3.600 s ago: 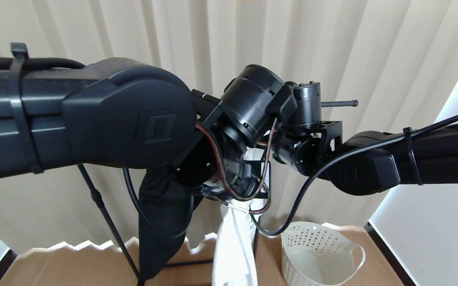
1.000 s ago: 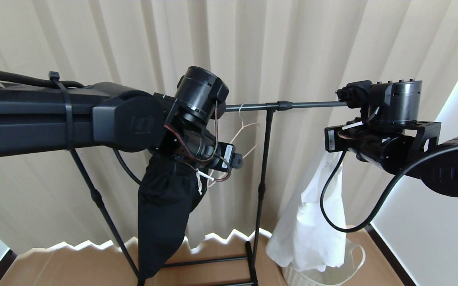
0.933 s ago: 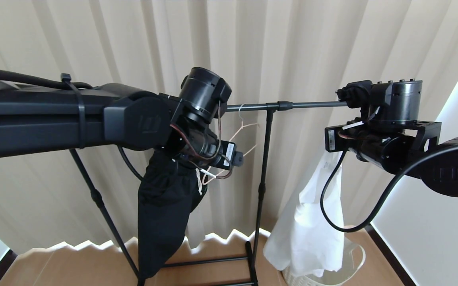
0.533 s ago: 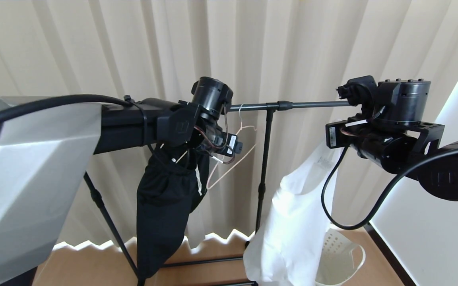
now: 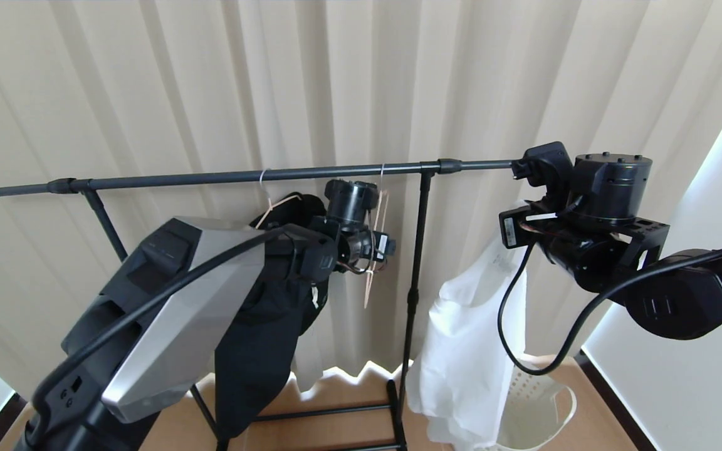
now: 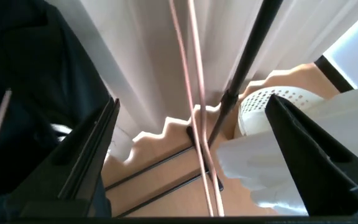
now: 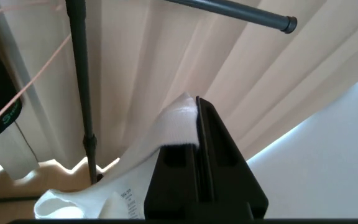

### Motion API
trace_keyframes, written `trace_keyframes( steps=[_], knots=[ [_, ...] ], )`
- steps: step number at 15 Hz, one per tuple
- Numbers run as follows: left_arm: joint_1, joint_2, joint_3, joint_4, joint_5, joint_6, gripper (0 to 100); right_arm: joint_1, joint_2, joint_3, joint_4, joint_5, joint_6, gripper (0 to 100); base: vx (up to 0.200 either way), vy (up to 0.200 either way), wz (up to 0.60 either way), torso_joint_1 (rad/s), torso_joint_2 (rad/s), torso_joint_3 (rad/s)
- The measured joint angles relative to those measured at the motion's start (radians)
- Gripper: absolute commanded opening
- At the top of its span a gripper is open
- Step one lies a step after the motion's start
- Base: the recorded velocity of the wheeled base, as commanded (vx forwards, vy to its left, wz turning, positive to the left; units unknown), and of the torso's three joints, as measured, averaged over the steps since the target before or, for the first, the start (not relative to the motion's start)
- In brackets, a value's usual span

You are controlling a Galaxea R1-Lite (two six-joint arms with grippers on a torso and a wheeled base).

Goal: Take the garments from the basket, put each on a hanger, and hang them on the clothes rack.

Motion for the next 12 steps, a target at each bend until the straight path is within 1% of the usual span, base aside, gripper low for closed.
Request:
trace_keyframes(
  steps=[3,5,7,10,12],
  knots=[
    [-0.016,0.047,0.0,-0.014,0.069,0.003,100,0.001,0.003,0.009,-0.002,-0.002,0.0,0,0.0,0.0,0.0,0.0,0.0,0.0],
    [-0.017,0.059,0.0,-0.026,0.098,0.002,100,0.0,0.003,0.012,-0.003,-0.002,0.0,0,0.0,0.0,0.0,0.0,0.0,0.0],
    [-0.012,0.062,0.0,-0.031,0.146,0.001,100,0.001,0.004,0.013,-0.002,-0.002,0.0,0,0.0,0.0,0.0,0.0,0.0,0.0],
    [-0.005,0.062,0.0,-0.051,0.15,0.001,100,0.007,0.004,0.019,-0.002,-0.003,0.0,0,0.0,0.0,0.0,0.0,0.0,0.0],
    [-0.006,0.063,0.0,-0.086,0.143,0.002,100,0.009,0.004,0.022,-0.002,-0.004,0.0,0,0.0,0.0,0.0,0.0,0.0,0.0]
  ],
)
